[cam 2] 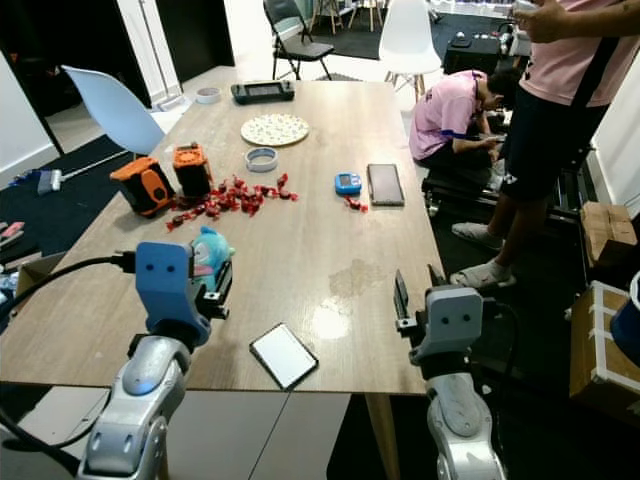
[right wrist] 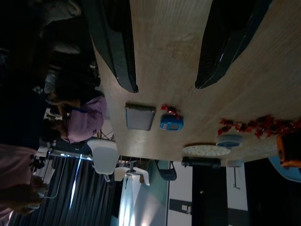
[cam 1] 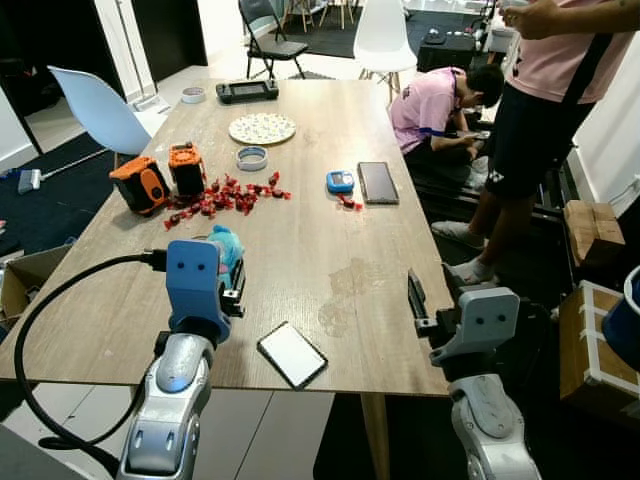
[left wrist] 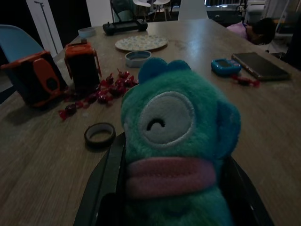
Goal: Hang keys on a hook
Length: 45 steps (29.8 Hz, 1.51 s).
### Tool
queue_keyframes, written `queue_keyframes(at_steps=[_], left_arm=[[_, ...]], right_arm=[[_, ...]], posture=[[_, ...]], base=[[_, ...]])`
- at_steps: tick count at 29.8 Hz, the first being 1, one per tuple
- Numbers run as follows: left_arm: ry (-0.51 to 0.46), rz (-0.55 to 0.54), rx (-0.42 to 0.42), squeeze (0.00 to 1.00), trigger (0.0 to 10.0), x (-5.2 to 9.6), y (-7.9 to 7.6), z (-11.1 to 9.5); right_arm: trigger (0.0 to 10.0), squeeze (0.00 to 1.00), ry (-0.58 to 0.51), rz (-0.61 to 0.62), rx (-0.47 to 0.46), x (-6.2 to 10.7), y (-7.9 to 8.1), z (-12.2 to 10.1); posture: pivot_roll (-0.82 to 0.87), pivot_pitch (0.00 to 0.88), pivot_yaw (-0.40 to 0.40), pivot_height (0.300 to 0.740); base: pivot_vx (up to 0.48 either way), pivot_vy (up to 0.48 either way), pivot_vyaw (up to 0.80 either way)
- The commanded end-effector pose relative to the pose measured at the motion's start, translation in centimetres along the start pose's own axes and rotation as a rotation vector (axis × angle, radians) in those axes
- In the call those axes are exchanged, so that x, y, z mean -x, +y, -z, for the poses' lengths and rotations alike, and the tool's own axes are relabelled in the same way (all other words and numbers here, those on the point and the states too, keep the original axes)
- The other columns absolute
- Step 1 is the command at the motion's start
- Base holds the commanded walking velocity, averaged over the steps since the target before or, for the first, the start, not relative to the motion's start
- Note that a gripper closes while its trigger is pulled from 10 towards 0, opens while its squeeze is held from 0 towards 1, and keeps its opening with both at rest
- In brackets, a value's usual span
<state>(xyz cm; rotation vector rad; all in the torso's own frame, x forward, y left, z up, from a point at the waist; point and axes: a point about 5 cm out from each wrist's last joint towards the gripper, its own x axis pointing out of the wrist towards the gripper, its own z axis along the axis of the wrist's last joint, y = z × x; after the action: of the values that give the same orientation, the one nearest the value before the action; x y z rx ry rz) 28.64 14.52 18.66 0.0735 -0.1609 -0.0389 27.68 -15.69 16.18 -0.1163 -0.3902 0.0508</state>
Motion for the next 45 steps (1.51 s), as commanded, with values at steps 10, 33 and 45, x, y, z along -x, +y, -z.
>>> queue_keyframes(at_steps=[10, 33, 45], left_arm=[[0.003, -0.006, -0.03, 0.0, 10.0, 0.29, 0.33, 0.3], [0.005, -0.014, -0.036, 0.0, 10.0, 0.28, 0.46, 0.44], [0.006, -0.018, -0.036, 0.0, 10.0, 0.29, 0.51, 0.56]], right_arm=[[10.0, 0.0, 0.015, -0.009, 0.008, 0.07, 0.21, 0.03], [10.0, 0.0, 0.022, -0.017, 0.038, -0.28, 0.39, 0.13], [10.0, 0.0, 0.021, -0.024, 0.043, -0.39, 0.51, 0.21]], posture=[[0.09, 0.152, 0.016, 0.74], [0.09, 0.148, 0.013, 0.74], [0.09, 0.139, 0.009, 0.74]], base=[[-0.295, 0.0, 0.0], [-0.286, 0.0, 0.0], [-0.285, 0.0, 0.0]])
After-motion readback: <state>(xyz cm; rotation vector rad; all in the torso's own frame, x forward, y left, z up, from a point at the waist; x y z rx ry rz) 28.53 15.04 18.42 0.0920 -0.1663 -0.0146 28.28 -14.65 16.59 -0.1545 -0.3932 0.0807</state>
